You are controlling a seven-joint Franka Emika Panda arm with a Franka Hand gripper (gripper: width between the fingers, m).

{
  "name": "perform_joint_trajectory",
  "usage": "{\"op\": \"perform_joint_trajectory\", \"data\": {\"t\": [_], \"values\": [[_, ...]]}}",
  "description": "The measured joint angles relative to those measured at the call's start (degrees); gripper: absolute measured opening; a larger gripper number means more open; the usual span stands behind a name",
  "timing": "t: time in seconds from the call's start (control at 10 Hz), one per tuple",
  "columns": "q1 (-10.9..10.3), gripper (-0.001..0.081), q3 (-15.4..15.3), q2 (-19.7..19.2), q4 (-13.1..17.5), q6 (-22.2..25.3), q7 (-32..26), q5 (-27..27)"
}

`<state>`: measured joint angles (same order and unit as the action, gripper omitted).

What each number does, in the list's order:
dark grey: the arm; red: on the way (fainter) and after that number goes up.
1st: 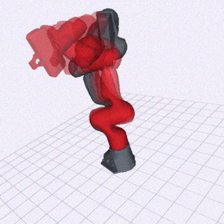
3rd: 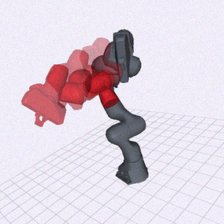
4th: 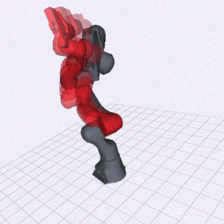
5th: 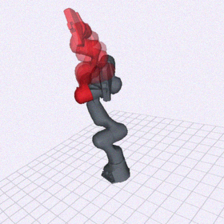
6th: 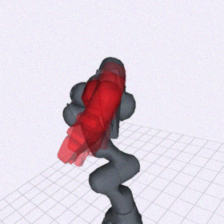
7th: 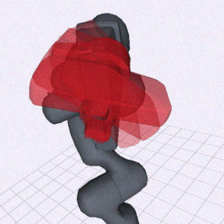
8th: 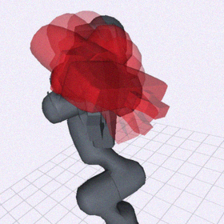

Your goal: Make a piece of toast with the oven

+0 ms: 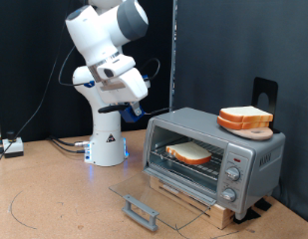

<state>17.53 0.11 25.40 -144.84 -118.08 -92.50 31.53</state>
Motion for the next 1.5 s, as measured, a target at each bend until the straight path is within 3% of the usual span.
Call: {"op": "perform_joint_trajectory", "data": {"t": [0.2,0.3,0.7,1.1,1.5], "values": [[0.26,0.0391,0.00,0.15,0.38,1.12,0.20,-0.73],[-0.16,0.0391,-0.01,0.17,0.14,1.42,-0.05,2.17],[-4.54,0.0391,-1.77,2.23,-1.27,9.62,-1.74,4.91],[-7.12,0.0391,-7.76,6.00,-4.91,10.41,0.44,5.06],[-10.23,0.0391,-14.27,10.53,-9.03,8.58,4.37,9.67]]}}
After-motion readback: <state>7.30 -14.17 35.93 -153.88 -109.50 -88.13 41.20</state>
